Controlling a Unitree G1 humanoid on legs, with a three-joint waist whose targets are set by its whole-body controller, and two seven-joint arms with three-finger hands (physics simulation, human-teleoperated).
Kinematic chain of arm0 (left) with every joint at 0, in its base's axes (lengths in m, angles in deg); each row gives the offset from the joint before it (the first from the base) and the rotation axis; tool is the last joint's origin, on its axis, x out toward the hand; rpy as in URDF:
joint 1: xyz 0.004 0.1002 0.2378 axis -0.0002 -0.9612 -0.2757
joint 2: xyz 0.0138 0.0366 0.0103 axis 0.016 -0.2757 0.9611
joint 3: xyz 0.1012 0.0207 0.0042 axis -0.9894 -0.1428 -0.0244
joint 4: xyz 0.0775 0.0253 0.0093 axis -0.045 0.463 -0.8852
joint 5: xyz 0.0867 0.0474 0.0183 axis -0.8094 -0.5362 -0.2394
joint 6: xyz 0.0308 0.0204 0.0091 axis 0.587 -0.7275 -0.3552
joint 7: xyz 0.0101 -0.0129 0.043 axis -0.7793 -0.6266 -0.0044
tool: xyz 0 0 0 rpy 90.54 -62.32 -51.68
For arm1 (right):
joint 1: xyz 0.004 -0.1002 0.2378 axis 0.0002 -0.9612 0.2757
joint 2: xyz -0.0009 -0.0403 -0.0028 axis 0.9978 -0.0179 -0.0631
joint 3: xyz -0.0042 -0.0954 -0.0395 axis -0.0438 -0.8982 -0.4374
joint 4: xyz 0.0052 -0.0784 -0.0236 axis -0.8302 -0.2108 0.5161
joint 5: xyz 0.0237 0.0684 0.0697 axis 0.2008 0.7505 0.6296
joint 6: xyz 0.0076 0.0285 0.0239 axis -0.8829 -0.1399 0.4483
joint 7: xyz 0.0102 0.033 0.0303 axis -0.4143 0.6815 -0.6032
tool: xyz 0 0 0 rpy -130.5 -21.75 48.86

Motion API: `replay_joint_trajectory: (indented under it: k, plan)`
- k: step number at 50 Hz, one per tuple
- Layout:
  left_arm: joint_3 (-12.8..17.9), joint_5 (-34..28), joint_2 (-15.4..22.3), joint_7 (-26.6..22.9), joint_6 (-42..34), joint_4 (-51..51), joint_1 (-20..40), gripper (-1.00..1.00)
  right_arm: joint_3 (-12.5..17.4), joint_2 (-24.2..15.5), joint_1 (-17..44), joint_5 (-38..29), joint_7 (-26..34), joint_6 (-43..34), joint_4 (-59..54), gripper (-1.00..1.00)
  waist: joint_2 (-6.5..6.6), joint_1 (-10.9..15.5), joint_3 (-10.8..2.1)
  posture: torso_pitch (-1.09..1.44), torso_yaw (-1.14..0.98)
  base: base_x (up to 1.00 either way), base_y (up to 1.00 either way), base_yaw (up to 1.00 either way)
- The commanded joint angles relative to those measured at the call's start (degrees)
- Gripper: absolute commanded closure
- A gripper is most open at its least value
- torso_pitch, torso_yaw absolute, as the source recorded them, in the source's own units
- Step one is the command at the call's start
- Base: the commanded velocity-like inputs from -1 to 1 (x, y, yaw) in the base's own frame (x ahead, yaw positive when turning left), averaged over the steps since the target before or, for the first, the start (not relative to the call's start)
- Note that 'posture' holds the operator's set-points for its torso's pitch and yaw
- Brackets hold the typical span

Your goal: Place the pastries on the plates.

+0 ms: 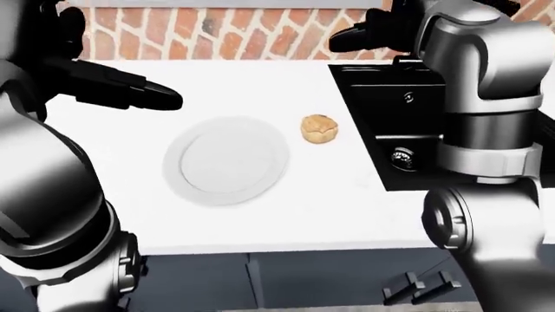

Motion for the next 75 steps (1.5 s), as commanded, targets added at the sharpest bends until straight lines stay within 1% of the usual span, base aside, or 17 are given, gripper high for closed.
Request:
replay_joint_trajectory:
  k: [1, 4, 9, 13, 16, 18, 24, 32, 56, 57, 59, 63, 65, 67, 70, 72, 75]
  plan:
    - [-0.32, -0.28, 0.82, -0.02, 0.71, -0.53, 1.52, -1.00, 0.54, -0.64, 1.55, -0.38, -0.17, 1.00, 0.93, -1.00, 0.58, -0.19, -1.40, 0.00, 0.00, 0.00, 0.00, 0.00]
    - [-0.98, -1.04, 1.45, -0.54, 0.32, -0.43, 1.52, -1.00, 0.55, -0.59, 1.64, -0.48, -0.15, 0.92, 0.96, -1.00, 0.20, 0.05, -1.28, 0.00, 0.00, 0.00, 0.00, 0.00]
    - [-0.65, -1.58, 0.85, -0.67, 0.90, -0.38, 1.29, -1.00, 0.59, -0.48, 1.79, -0.58, -0.23, 0.70, 1.01, -1.00, -0.02, 0.43, -0.98, 0.00, 0.00, 0.00, 0.00, 0.00]
    - [-0.32, -1.83, 0.42, -0.67, 1.38, -0.06, 0.99, -1.00, 0.66, -0.48, 1.63, -0.59, -0.20, 0.96, 0.84, -1.00, 0.07, 0.57, -0.92, 0.00, 0.00, 0.00, 0.00, 0.00]
    - [-1.23, -2.84, 0.94, -1.33, 1.78, 0.15, 0.36, -1.00, 0.61, -0.52, 1.76, -0.64, -0.21, 0.96, 0.68, -1.00, 0.14, 0.56, -0.97, 0.00, 0.00, 0.00, 0.00, 0.00]
    - [0.01, -2.88, 0.16, -1.99, 0.36, 0.15, 1.53, -1.00, 0.65, -0.54, 1.58, -0.66, -0.20, 1.13, 0.74, -1.00, 0.14, 0.55, -0.94, 0.00, 0.00, 0.00, 0.00, 0.00]
    - [-0.04, -2.95, 0.01, -1.92, 1.16, -0.04, 1.32, -1.00, 1.45, -0.14, 2.04, -0.03, -0.79, 1.60, 0.82, -1.00, 0.07, 0.50, -0.79, 0.00, 0.00, 0.00, 0.00, 0.00]
    - [-0.68, -3.74, 0.12, -2.76, 1.07, -0.18, 1.58, -1.00, 0.65, -0.44, 1.72, 0.02, -0.67, 1.98, 0.25, -1.00, 0.08, 0.47, -0.71, 0.00, 0.00, 0.00, 0.00, 0.00]
    - [-0.45, -4.97, -0.40, -3.67, 1.58, 0.05, 1.63, -1.00, 0.68, -0.41, 1.74, -0.05, -0.63, 2.01, 0.20, -1.00, 0.09, 0.42, -0.93, 0.00, 0.00, 0.00, 0.00, 0.00]
    - [-0.21, -4.87, -0.86, -3.36, 2.10, 0.13, 1.41, -1.00, -0.20, -0.61, 1.03, -0.85, -0.34, 3.54, -0.83, -1.00, 0.09, 0.43, -0.95, 0.00, 0.00, 0.00, 0.00, 0.00]
    - [0.13, -4.73, -1.23, -3.14, 2.57, 0.15, 1.20, -1.00, 0.36, -0.36, 0.21, -1.15, -0.46, 6.55, -2.55, -1.00, 0.09, 0.40, -0.90, 0.00, 0.00, 0.00, 0.00, 0.00]
    - [1.06, -3.79, -2.21, -1.73, 3.28, 0.91, 1.12, -1.00, -1.07, 0.94, 1.22, -2.96, 1.49, 20.54, -20.68, -1.00, 0.18, 0.10, -1.23, 0.00, 0.00, 0.00, 0.00, 0.00]
    - [1.17, -3.37, -2.21, -1.42, 3.16, 1.02, 1.08, -1.00, -0.52, 1.23, 2.82, -3.22, 1.98, 24.59, -26.90, -1.00, 0.28, -0.15, -1.53, 0.00, 0.00, 0.00, 0.00, 0.00]
    - [0.97, -3.11, -1.62, -1.70, 2.29, 0.87, 1.56, -1.00, 0.17, 1.38, 3.70, -3.32, 2.51, 31.97, -34.93, -1.00, 0.34, -0.20, -1.75, 0.00, 0.00, 0.00, 0.00, 0.00]
    - [0.53, -2.87, -0.79, -2.07, 1.08, 0.60, 2.15, -1.00, 1.10, 1.56, 4.16, -2.52, 2.94, 37.92, -40.23, -1.00, 0.51, -0.21, -1.83, 0.00, 0.00, 0.00, 0.00, 0.00]
    - [0.03, -2.86, -0.05, -2.59, 0.04, 0.51, 2.77, -1.00, 0.80, 2.09, 3.92, -2.26, 4.80, 42.04, -41.93, -1.00, 0.57, -0.17, -1.78, 0.00, 0.00, 0.00, 0.00, 0.00]
    - [-0.21, -2.72, 0.22, -2.69, -0.44, 0.39, 3.02, -1.00, 0.60, 2.88, 3.57, -2.63, 4.78, 45.91, -44.97, -1.00, 0.68, -0.23, -1.68, 0.00, 0.00, 0.00, 0.00, 0.00]
